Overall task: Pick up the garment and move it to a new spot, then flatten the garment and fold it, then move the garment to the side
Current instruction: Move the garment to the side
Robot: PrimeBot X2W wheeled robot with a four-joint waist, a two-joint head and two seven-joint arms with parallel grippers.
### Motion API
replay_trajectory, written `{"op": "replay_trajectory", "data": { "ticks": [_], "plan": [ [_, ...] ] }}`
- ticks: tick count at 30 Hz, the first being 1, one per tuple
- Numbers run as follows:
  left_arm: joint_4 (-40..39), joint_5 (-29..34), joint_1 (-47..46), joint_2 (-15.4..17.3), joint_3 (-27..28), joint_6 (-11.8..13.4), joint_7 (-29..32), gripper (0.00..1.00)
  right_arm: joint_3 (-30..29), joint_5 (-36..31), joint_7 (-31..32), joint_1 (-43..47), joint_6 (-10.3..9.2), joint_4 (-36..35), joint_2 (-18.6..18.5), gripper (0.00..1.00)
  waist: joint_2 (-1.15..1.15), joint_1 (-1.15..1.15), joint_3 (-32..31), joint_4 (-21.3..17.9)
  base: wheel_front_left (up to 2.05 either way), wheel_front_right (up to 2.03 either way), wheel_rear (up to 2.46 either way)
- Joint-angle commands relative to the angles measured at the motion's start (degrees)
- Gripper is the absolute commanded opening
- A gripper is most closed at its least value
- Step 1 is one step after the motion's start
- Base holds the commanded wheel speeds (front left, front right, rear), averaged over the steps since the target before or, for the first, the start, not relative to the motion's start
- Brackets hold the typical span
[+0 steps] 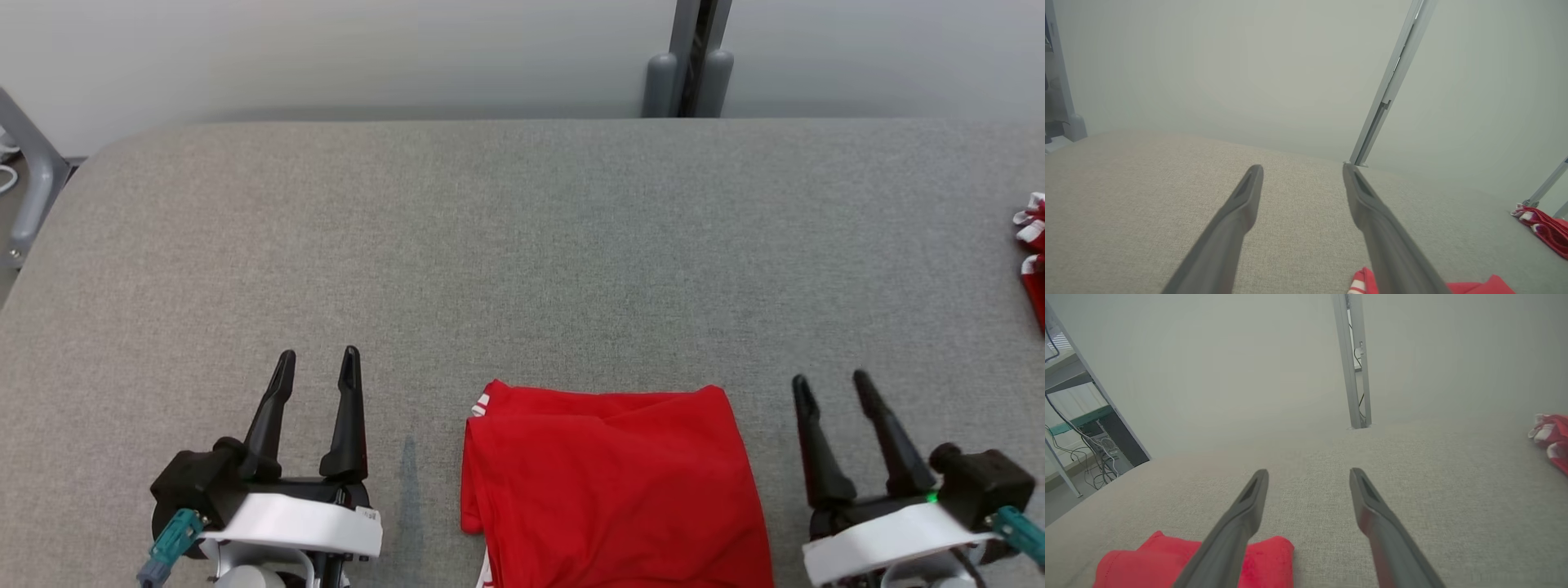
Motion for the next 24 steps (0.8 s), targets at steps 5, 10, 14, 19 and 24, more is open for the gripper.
{"op": "replay_trajectory", "data": {
  "ticks": [5,10,14,19,24],
  "plan": [
    [0.0,-0.29,-2.09,0.2,-0.66,-0.28,-0.2,1.0,3.1,1.5,3.79,1.06,-0.02,4.2,0.09,1.0,0.0,0.0,2.45,0.71,0.0,0.0,0.0],
    [0.39,0.01,-2.59,0.2,-0.89,-0.35,-0.2,1.0,6.14,2.48,7.67,0.02,-0.02,7.8,0.12,1.0,0.0,0.0,3.22,1.03,0.0,0.0,0.0],
    [0.68,0.23,-2.9,0.19,-1.1,-0.55,-0.2,1.0,6.87,3.01,9.39,-0.34,-0.02,9.67,0.29,1.0,0.0,0.0,3.39,1.34,0.0,0.0,0.0],
    [0.81,0.36,-3.2,0.19,-1.31,-0.7,-0.2,1.0,7.68,3.51,11.63,-0.25,-0.02,11.44,0.55,1.0,0.0,0.0,3.59,1.68,0.0,0.0,0.0],
    [0.7,0.56,-3.05,0.2,-1.12,-0.34,-0.2,1.0,9.18,3.06,11.96,-0.95,-0.02,11.96,0.61,0.0,0.0,0.0,3.49,1.58,0.0,0.0,0.0]
  ]
}}
